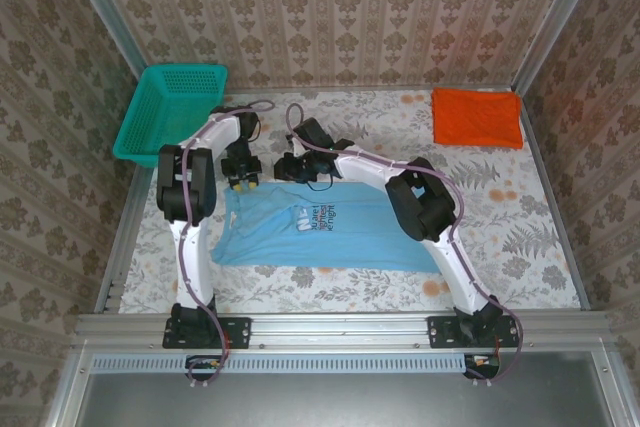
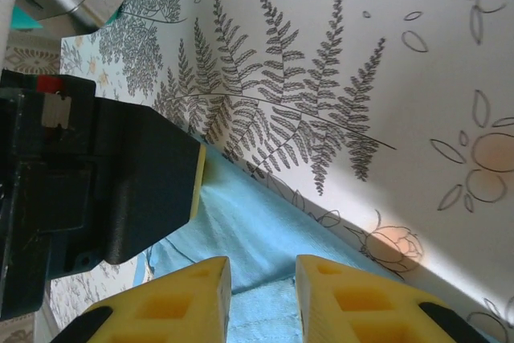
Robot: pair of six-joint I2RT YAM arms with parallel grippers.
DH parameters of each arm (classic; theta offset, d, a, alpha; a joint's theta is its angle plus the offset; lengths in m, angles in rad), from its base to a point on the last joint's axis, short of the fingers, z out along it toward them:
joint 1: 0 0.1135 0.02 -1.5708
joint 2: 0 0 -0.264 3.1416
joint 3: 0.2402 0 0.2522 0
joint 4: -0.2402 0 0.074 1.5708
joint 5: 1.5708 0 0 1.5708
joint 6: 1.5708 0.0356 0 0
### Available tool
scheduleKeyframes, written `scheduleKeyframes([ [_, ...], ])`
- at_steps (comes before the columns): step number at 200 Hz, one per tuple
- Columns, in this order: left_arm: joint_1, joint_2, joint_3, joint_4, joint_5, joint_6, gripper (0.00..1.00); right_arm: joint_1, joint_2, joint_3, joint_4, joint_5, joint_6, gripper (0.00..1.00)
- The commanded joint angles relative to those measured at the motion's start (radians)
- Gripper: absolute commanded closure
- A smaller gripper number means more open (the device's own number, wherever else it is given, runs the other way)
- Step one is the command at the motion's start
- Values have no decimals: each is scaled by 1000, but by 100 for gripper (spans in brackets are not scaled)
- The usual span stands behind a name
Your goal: Fold and stack the t-shirts
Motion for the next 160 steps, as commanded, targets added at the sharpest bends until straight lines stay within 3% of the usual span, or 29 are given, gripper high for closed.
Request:
scheduleKeyframes([
  [1, 13, 30, -1, -35, 25, -3, 72, 16, 52, 68, -107, -10, -41, 71],
  [114, 20, 38, -6, -23, 28, -9, 73, 45, 115, 178, -252, 20, -119, 71],
  [160, 22, 37, -6, -20, 23, -13, 73, 51, 101, 185, -272, 42, -152, 84],
])
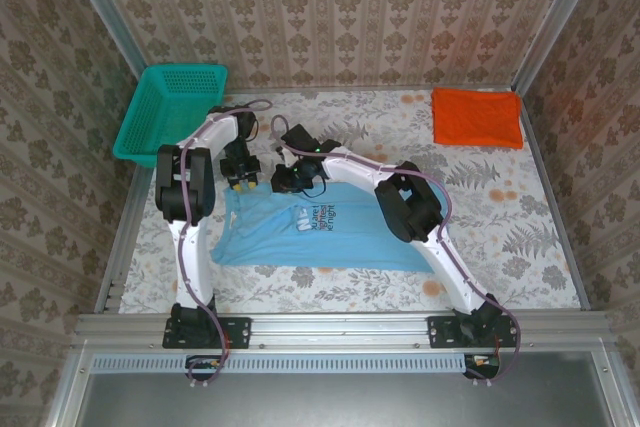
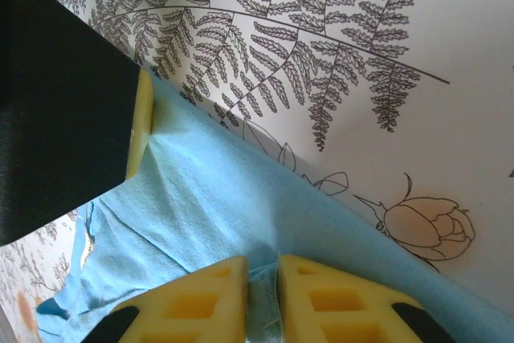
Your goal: Fold and stack the t-shirts
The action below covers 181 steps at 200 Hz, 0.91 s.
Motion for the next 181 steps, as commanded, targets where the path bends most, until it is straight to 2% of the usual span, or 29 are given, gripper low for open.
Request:
scheduleKeyframes([
  [1, 9, 37, -6, -21, -2, -13, 73, 8, 4, 27, -51, 26, -36, 84],
  [42, 9, 37, -5, -18, -12, -22, 74, 14, -32, 13, -58, 30, -87, 94],
  [71, 10, 38, -7, -12, -12, -30, 74, 15, -96, -66, -12, 11, -133, 99],
  [135, 12, 50, 10, -1, -12, -38, 74, 23, -222, -284, 130, -72, -181, 98],
  [181, 20, 60, 15, 5, -7, -39, 74, 40, -262, -370, 128, -109, -252, 97],
])
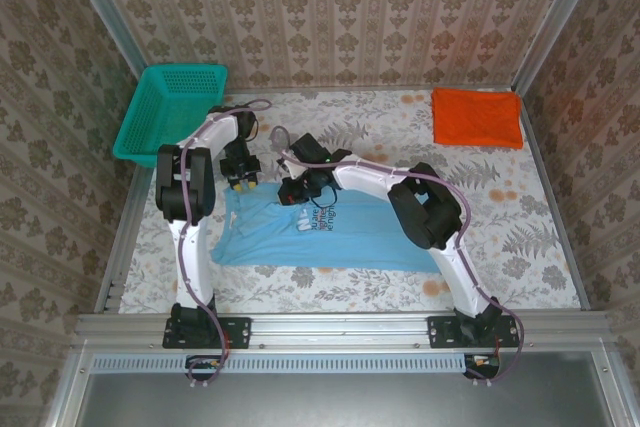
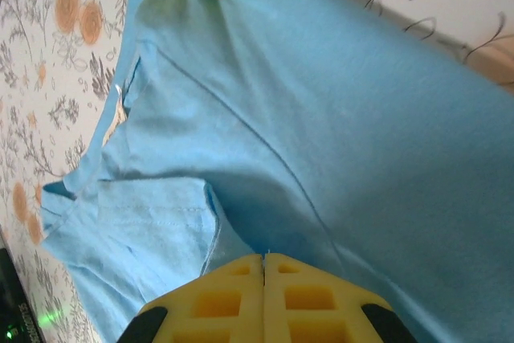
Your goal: Fold and stack the t-shirts
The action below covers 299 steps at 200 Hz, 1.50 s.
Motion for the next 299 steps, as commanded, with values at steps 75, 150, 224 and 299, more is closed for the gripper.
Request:
scheduleKeyframes([
  [75, 22, 61, 18, 11, -4, -19, 74, 21, -139, -205, 5, -55, -157, 94],
  [150, 28, 65, 20, 16, -5, -18, 74, 28, -179, -293, -27, -37, -241, 89],
  [224, 31, 64, 33, 18, 15, -16, 74, 12, -335, -465, 26, 34, -210, 73],
  [299, -10, -31, 148, -31, 72, -8, 64, -245, -629, -690, 142, 171, 131, 64],
])
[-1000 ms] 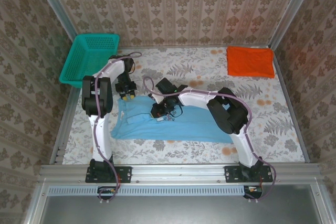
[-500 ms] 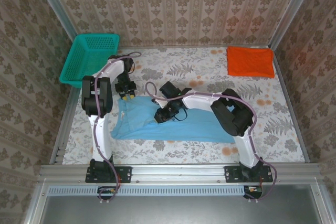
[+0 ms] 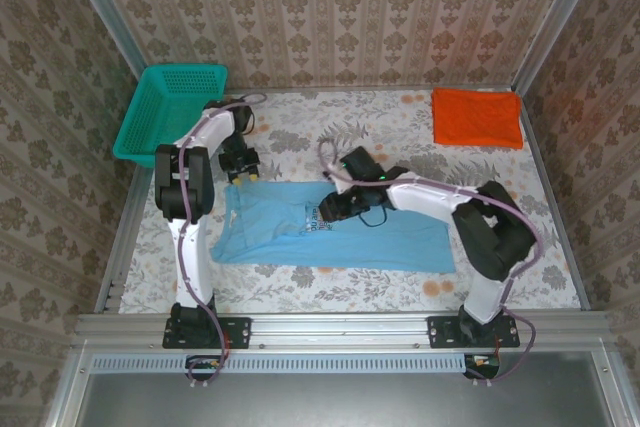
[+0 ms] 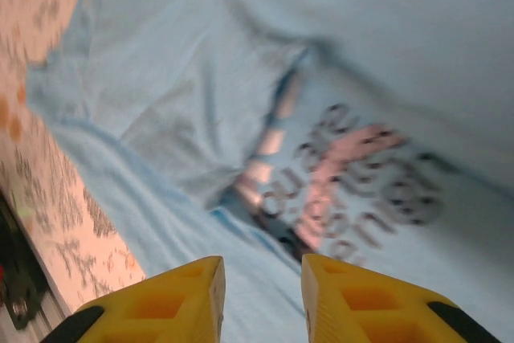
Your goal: Fold and stack the t-shirts
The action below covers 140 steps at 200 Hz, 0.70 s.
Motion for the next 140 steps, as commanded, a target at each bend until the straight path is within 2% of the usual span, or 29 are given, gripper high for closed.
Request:
scheduleKeyframes([
  [1, -26, -49, 59, -23, 19, -5, 64, -112, -111, -81, 33, 122, 173, 64],
  [32, -99, -137, 16, -18, -31, -80, 64, -279, -203, -122, -138, 310, 279, 60],
  [63, -166, -221, -174, 81, -12, -233, 66, -428, -191, -137, -220, 322, 317, 59],
  [80, -171, -238, -282, 170, 40, -306, 65, -465, -163, -145, -216, 317, 311, 59],
  [97, -173, -201, -317, 203, 86, -357, 66, -481, -127, -145, -215, 328, 311, 59],
  [140, -173, -40, -242, 202, 107, -392, 66, -511, -27, -144, -251, 314, 384, 60],
])
